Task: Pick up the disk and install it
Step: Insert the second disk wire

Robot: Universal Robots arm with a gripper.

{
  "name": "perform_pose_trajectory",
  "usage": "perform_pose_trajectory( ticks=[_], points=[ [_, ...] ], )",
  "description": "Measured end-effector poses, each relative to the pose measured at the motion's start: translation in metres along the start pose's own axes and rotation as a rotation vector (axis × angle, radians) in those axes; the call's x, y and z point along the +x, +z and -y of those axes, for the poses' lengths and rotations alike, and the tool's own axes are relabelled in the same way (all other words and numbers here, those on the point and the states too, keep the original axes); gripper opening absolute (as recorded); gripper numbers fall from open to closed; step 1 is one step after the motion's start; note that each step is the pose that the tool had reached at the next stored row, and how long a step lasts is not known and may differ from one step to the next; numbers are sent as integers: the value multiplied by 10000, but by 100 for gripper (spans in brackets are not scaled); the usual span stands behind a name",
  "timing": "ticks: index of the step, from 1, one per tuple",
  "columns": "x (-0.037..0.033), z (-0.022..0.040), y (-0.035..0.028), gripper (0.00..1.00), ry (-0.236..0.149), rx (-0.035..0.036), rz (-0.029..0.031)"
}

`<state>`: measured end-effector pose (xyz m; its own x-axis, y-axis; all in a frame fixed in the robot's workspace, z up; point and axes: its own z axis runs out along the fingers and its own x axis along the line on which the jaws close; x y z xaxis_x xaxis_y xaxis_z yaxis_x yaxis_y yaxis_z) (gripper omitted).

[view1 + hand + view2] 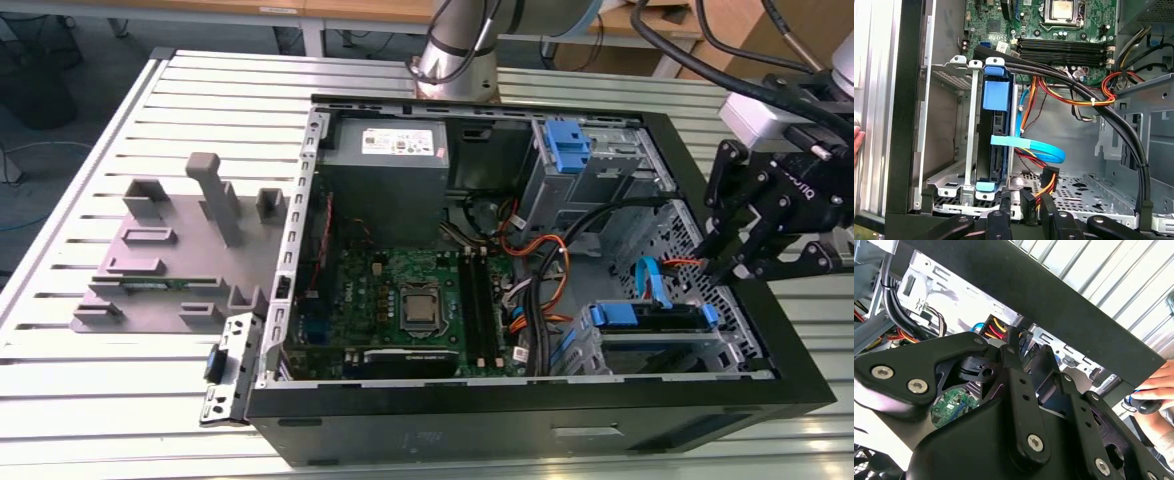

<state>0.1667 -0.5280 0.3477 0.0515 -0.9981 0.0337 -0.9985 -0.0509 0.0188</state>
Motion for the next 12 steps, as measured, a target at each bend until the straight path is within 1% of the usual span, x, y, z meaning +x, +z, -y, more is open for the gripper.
perform_pose_trajectory(
  ticks=[6, 8, 9, 10, 11, 12],
  points=[
    [0, 0, 2, 37, -3, -1, -8],
    [0, 0, 2, 35, -4, -1, -12],
    [0, 0, 2, 29, -4, 0, -15],
    [0, 0, 1, 29, -4, -1, -19],
    [0, 0, 1, 23, -5, -1, -21],
    [0, 0, 2, 20, -5, -1, -22]
  ],
)
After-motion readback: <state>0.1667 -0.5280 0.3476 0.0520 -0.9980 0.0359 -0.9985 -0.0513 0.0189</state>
